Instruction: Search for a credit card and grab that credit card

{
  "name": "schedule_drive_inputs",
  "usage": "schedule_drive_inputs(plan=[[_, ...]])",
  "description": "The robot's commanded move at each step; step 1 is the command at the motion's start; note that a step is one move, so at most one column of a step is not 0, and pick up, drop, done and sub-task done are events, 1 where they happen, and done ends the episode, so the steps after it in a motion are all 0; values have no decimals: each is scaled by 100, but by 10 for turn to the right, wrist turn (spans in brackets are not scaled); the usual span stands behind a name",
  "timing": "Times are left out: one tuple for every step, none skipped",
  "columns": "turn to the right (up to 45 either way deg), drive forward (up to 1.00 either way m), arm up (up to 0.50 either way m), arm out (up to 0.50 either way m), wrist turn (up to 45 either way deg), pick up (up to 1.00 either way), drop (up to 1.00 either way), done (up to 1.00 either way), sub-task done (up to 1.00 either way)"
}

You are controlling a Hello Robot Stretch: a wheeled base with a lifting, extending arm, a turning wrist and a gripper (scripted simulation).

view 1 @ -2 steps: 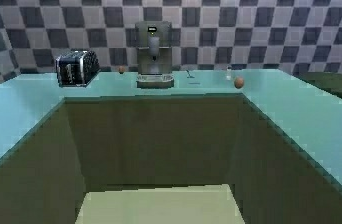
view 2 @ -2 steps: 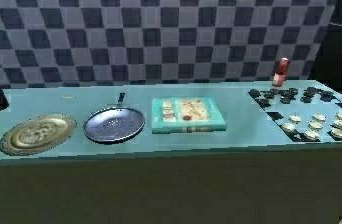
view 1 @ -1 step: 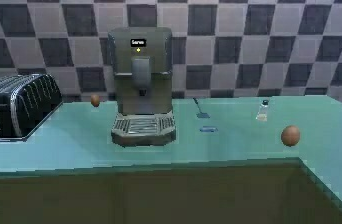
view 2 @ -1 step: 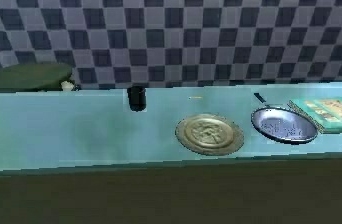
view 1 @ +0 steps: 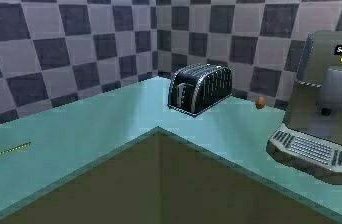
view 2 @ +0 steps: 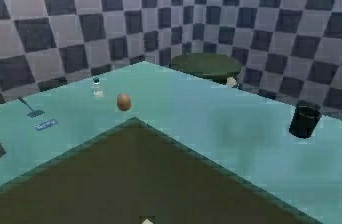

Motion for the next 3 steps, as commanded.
schedule_drive_inputs(plan=[[-270, 0, 0, 0, 0, 0, 0, 0, 0], [-60, 0, 0, 0, 0, 0, 0, 0, 0], [450, 0, 0, 0, 0, 0, 0, 0, 0]])
